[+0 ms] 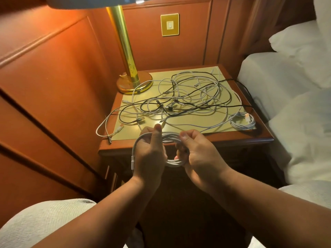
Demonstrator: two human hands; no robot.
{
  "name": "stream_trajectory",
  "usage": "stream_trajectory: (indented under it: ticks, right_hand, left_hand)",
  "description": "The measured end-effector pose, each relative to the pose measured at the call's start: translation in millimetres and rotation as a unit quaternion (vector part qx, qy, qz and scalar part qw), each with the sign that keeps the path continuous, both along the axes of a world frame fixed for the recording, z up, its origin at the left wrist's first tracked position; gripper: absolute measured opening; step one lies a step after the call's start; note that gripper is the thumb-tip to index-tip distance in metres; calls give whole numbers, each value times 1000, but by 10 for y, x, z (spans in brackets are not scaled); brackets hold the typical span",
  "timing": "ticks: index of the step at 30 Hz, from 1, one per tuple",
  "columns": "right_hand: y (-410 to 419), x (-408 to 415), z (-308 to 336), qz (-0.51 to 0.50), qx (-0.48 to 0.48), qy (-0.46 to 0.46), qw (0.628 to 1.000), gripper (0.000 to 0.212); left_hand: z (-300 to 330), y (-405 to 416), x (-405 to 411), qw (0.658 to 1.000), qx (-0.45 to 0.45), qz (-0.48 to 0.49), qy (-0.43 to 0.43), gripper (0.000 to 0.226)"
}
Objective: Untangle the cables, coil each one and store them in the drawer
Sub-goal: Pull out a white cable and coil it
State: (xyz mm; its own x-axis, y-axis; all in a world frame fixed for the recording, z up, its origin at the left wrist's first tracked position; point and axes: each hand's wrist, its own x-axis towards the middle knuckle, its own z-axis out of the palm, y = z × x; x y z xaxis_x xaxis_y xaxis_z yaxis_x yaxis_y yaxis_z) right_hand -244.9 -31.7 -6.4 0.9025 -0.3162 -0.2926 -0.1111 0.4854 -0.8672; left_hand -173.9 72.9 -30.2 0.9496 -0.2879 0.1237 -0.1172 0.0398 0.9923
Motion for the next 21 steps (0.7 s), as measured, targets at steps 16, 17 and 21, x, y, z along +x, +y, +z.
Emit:
stream_trajectory:
  ticks: [16,17,21]
  right_hand:
    - [-621,-17,228,32,-343,33,938,17]
    - [-628,-18,194,37,-347,45,936,17]
    - [-522,-1,78,59,-369,64,925,17]
  left_hand:
    - [425,244,118,905,277,-281,158,67]
    - [409,239,84,927,274,-239,88,57]
    - [241,185,-16,932,275,-191,-139,20]
